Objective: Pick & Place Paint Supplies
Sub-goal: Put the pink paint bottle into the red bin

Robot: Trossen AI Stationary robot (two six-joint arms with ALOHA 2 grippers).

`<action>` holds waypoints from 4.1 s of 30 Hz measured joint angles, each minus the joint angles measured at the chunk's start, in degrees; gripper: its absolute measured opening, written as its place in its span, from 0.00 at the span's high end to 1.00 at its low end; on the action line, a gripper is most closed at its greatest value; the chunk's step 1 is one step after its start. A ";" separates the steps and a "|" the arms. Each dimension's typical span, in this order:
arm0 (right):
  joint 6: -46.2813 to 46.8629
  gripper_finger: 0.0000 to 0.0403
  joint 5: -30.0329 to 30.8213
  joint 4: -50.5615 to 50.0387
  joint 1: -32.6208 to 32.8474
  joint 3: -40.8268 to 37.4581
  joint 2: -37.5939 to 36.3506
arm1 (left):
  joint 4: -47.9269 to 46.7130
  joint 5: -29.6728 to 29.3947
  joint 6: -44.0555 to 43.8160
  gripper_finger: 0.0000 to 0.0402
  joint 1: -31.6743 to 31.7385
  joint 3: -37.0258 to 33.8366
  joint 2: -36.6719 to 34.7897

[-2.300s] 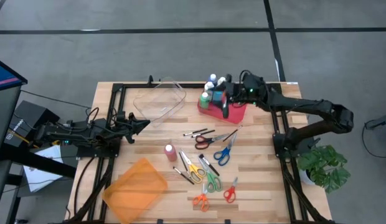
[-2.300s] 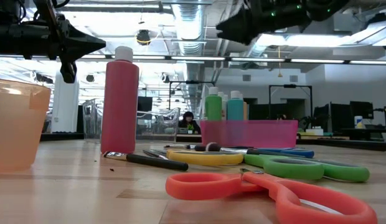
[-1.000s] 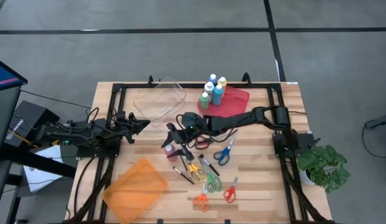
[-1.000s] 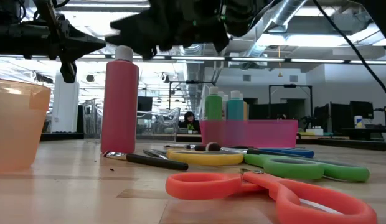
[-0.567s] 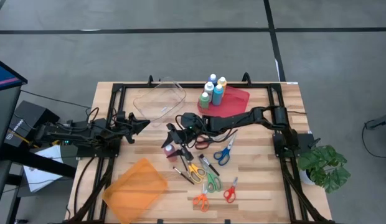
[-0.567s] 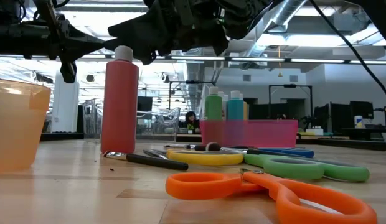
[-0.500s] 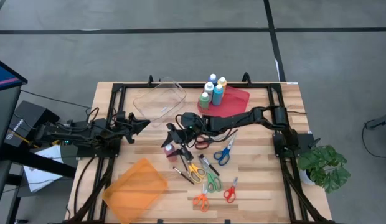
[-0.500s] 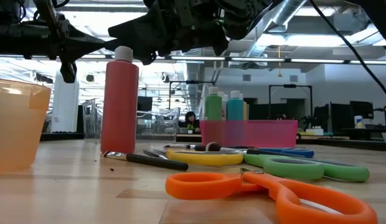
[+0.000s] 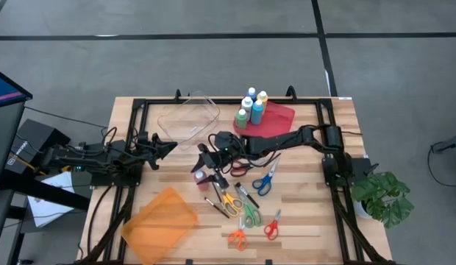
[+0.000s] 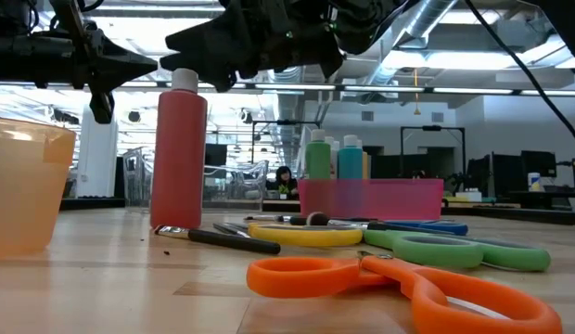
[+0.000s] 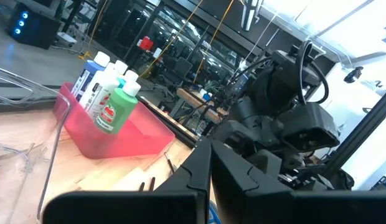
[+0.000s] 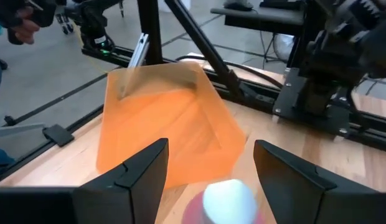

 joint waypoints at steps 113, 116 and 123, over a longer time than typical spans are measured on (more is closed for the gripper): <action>6.21 0.72 25.29 0.97 -27.58 -40.85 -36.68 | -0.02 -0.01 0.00 0.99 -0.02 0.00 0.00; 6.19 0.72 25.29 2.19 -27.60 -40.83 -34.94 | -0.02 -0.01 -0.01 0.99 -0.01 0.00 0.00; 6.16 0.67 26.84 2.82 -27.99 -40.81 -33.11 | -0.02 -0.01 0.00 0.99 -0.01 0.00 0.00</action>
